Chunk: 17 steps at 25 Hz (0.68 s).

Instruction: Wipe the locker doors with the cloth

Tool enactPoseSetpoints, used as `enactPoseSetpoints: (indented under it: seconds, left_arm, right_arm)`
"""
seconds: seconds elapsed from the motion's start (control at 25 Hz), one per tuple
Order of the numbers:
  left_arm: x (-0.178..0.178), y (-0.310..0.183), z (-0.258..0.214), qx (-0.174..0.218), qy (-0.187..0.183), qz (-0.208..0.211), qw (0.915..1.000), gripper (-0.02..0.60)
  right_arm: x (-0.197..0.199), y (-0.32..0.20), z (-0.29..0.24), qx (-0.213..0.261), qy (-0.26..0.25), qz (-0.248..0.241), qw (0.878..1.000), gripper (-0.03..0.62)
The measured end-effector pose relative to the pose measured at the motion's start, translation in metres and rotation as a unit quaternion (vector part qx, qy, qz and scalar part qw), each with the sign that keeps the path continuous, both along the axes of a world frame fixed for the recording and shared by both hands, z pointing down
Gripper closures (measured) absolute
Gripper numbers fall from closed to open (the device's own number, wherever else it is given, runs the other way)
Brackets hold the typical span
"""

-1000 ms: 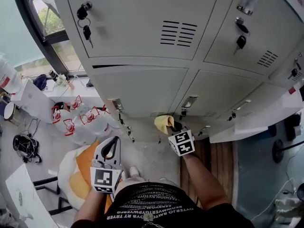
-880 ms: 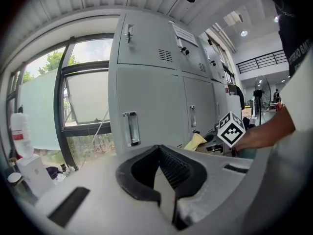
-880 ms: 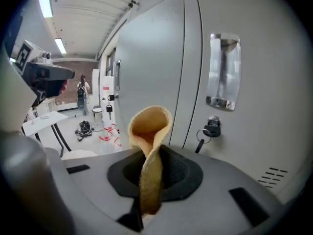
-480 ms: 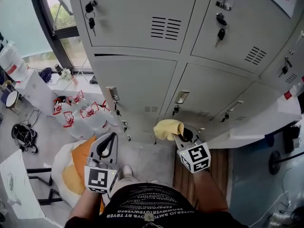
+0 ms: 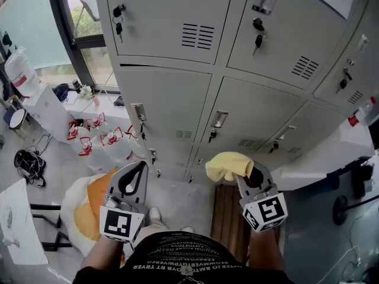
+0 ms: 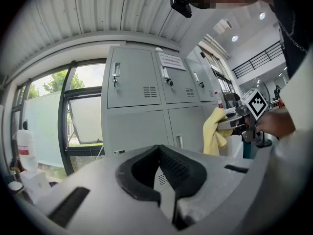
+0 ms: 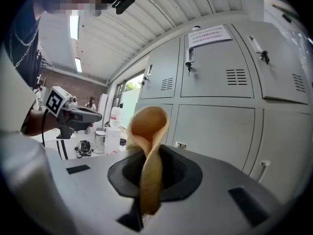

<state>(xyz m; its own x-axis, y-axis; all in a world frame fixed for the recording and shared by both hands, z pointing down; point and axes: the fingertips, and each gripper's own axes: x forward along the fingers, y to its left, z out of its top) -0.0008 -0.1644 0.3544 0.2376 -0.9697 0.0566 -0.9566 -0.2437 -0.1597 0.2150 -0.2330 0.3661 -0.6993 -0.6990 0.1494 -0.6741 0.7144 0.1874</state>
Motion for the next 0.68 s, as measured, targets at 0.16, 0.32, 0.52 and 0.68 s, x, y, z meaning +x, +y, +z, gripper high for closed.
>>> enactPoseSetpoints:
  seconds: [0.16, 0.32, 0.52, 0.68]
  left_arm:
    - [0.013, 0.003, -0.005, 0.009, -0.001, 0.003, 1.0000, 0.575]
    - [0.030, 0.007, -0.005, 0.008, -0.002, 0.015, 0.9998, 0.575]
    - [0.044, 0.012, -0.007, 0.006, -0.005, 0.026, 0.9996, 0.575]
    - [0.052, 0.012, -0.010, 0.006, -0.009, 0.031, 0.9995, 0.575]
  right_arm:
    - [0.009, 0.009, 0.002, 0.002, 0.005, -0.002, 1.000, 0.562]
    - [0.018, 0.012, 0.008, 0.002, 0.013, -0.002, 1.000, 0.562]
    - [0.028, 0.016, 0.010, 0.000, 0.010, 0.004, 1.000, 0.562]
    - [0.036, 0.016, 0.011, 0.002, 0.015, 0.004, 1.000, 0.561]
